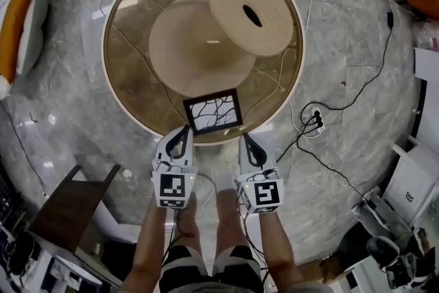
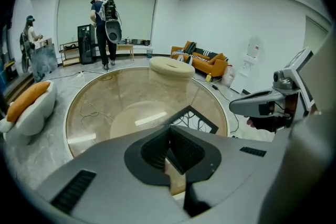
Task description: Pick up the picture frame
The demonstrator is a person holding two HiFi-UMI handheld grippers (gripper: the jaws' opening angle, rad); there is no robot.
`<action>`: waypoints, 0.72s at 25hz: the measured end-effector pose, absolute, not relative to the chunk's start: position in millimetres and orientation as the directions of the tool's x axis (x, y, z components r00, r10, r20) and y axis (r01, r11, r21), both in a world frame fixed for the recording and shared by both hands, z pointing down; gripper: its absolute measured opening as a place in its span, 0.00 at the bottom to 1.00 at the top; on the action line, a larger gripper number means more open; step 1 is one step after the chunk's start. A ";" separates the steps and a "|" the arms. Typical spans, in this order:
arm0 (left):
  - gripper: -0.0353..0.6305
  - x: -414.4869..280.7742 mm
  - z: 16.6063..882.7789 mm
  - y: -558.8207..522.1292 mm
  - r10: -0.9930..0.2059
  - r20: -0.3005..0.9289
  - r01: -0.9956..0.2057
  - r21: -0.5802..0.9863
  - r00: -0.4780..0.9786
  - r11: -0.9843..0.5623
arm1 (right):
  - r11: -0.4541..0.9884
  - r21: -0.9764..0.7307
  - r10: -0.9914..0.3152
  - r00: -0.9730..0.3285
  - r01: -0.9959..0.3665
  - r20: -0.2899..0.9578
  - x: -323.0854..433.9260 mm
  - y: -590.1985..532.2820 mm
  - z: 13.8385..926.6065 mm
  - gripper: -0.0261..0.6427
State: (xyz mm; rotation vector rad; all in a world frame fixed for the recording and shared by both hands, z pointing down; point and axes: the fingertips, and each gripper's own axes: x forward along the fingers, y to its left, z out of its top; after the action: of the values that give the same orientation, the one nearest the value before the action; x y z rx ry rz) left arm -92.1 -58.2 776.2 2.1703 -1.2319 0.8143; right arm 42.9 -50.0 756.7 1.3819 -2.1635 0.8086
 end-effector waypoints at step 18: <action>0.32 -91.1 831.2 -63.9 -0.427 0.833 -0.933 0.277 0.352 -0.230 | 0.310 -0.252 -0.628 -0.396 -0.917 0.669 50.4 -62.5 768.6 0.04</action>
State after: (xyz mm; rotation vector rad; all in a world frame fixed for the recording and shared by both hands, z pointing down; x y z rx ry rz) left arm -91.1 -63.9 831.2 1.8158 -1.1977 0.7975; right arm 50.4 -62.5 768.6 1.3689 -2.1315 0.8554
